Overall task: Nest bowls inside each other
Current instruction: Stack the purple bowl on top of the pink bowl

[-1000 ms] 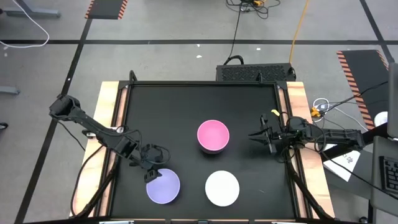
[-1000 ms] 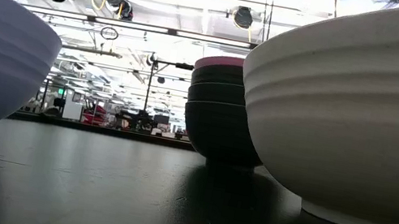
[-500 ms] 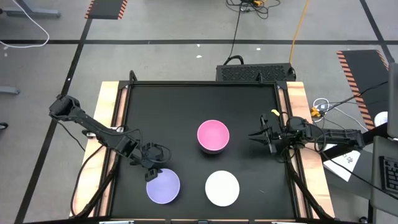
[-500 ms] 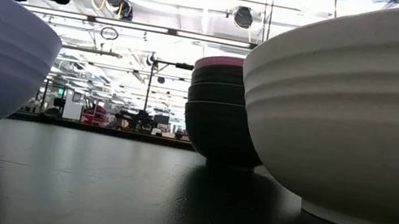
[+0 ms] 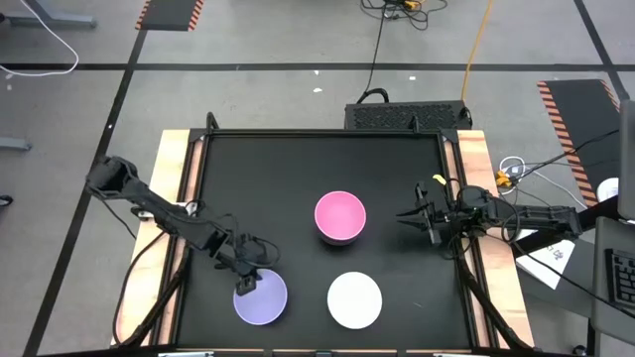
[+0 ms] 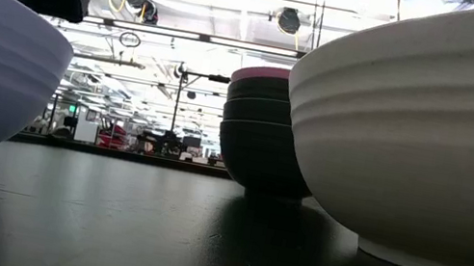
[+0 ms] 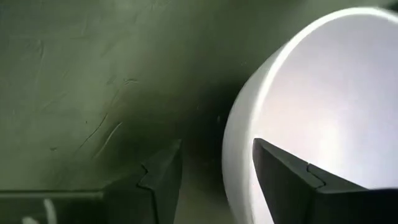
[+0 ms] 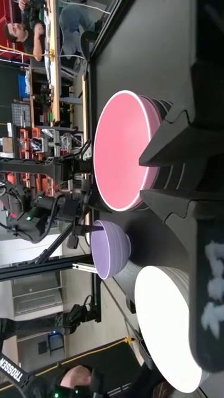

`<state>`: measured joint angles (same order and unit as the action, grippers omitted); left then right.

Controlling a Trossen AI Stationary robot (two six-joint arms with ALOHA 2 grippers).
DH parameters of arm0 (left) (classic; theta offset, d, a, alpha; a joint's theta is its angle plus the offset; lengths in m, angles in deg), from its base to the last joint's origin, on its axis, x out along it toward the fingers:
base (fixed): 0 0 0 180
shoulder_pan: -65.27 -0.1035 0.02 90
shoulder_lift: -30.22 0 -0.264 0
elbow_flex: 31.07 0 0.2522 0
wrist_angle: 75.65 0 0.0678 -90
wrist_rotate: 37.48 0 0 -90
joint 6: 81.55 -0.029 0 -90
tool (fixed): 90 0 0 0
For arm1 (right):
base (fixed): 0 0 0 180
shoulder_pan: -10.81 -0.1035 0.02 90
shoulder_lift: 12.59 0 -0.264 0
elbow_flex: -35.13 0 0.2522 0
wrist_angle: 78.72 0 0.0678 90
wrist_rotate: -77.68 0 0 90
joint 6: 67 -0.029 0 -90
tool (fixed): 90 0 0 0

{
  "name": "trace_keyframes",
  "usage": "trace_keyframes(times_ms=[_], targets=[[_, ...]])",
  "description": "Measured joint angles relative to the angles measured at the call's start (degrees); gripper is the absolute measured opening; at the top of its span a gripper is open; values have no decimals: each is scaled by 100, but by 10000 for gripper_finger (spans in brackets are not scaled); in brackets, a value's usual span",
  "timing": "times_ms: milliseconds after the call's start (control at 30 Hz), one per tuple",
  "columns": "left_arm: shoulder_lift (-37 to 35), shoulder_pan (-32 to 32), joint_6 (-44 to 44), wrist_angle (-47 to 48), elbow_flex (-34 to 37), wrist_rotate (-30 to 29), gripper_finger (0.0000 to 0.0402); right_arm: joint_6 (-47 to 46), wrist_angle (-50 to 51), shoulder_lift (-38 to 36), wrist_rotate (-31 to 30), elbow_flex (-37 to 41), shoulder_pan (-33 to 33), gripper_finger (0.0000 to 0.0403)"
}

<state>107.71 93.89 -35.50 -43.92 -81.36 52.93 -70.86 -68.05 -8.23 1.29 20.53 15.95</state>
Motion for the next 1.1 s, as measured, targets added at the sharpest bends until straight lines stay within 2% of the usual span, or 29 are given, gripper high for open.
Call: trace_keyframes(times_ms=[133, 267, 367, 567, 900, 1100], targets=[[98, -4, -95, -66, 2, -3, 183, 0, 0, 0, 0, 0, 0, 64], [88, -11, -145, -66, 2, -16, 153, -2, 0, 0, 0, -1, 0, 64], [86, -11, -190, -53, 2, -24, 116, -2, 1, 0, 1, -2, 0, 64], [81, -11, -289, -8, 2, -30, 15, -2, 2, 0, 2, 0, -1, 64], [-39, -57, -588, -151, 2, -50, 7, -44, 2, 0, 2, 0, 0, 64], [-430, -81, -969, -88, -191, -199, 7, -85, 1, 15, 3, -2, -1, 64]])
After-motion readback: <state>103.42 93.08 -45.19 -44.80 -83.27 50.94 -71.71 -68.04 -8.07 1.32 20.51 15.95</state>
